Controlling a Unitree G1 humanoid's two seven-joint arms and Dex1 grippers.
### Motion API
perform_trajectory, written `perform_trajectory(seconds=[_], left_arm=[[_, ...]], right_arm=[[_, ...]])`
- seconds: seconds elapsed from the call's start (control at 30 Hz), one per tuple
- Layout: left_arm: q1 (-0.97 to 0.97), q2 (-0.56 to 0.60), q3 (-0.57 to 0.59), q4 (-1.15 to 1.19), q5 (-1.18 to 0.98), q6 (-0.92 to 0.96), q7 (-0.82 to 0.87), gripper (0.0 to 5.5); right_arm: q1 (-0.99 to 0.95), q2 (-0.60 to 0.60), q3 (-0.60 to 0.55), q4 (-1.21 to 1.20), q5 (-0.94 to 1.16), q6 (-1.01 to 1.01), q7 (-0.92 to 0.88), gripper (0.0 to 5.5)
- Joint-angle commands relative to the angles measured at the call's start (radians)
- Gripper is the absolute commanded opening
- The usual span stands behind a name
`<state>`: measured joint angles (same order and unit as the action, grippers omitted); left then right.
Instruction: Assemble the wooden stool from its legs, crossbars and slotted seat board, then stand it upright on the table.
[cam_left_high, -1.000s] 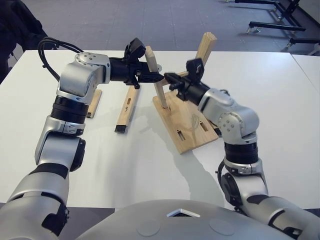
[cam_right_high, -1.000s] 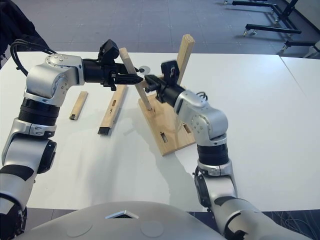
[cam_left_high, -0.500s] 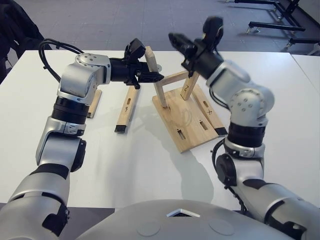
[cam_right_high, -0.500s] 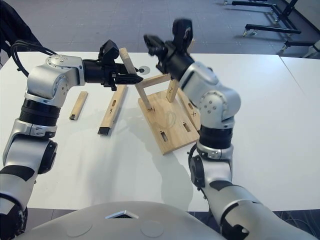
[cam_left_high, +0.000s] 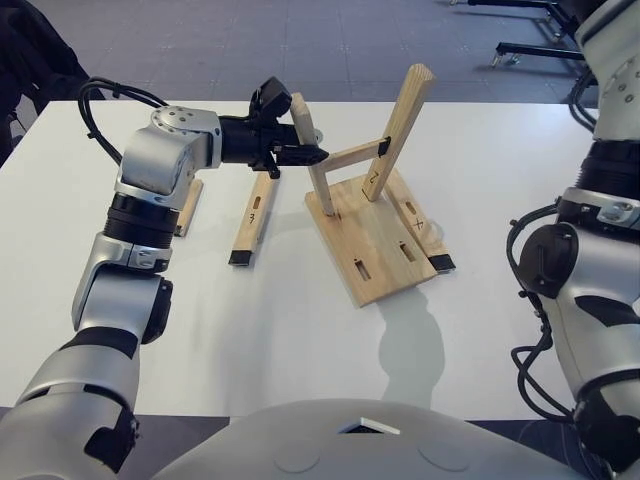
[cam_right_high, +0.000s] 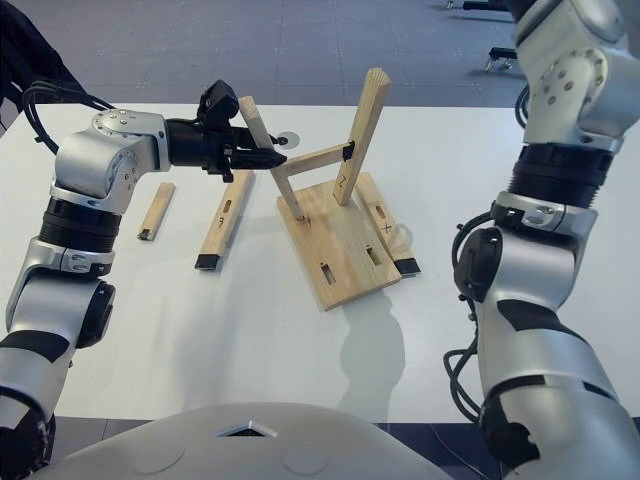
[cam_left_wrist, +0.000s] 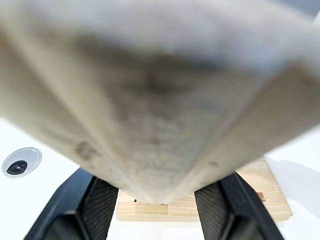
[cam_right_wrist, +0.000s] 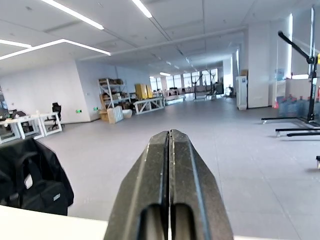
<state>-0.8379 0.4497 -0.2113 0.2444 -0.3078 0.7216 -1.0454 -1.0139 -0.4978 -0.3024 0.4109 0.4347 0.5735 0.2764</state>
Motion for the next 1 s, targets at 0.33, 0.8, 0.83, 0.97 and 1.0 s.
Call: perform_trajectory(seconds=[0.33,0.8,0.83,0.97,1.0], left_arm=[[0.011,0.018,0.001,-0.01,-0.019,0.023,-0.062,2.04],[0.015,0.017,-0.01,-0.011,-0.008,0.013,-0.075,2.04],[0.016,0.015,-0.011,-0.012,-0.008,0.013,-0.074,2.04],[0.02,0.01,-0.017,-0.026,-0.01,0.019,-0.072,2.04],[0.021,0.009,-0.017,-0.029,-0.011,0.02,-0.072,2.04]], right_arm=[[0.284,0.163,0.062,0.041,0.006,-0.025,0.134,0.02],[0.359,0.233,0.032,-0.218,0.145,0.114,0.128,0.02],[0.371,0.255,0.046,-0.274,0.177,0.149,0.133,0.02],[0.464,0.306,0.151,-0.521,0.268,0.281,0.159,0.02],[0.481,0.308,0.166,-0.553,0.273,0.296,0.159,0.02]])
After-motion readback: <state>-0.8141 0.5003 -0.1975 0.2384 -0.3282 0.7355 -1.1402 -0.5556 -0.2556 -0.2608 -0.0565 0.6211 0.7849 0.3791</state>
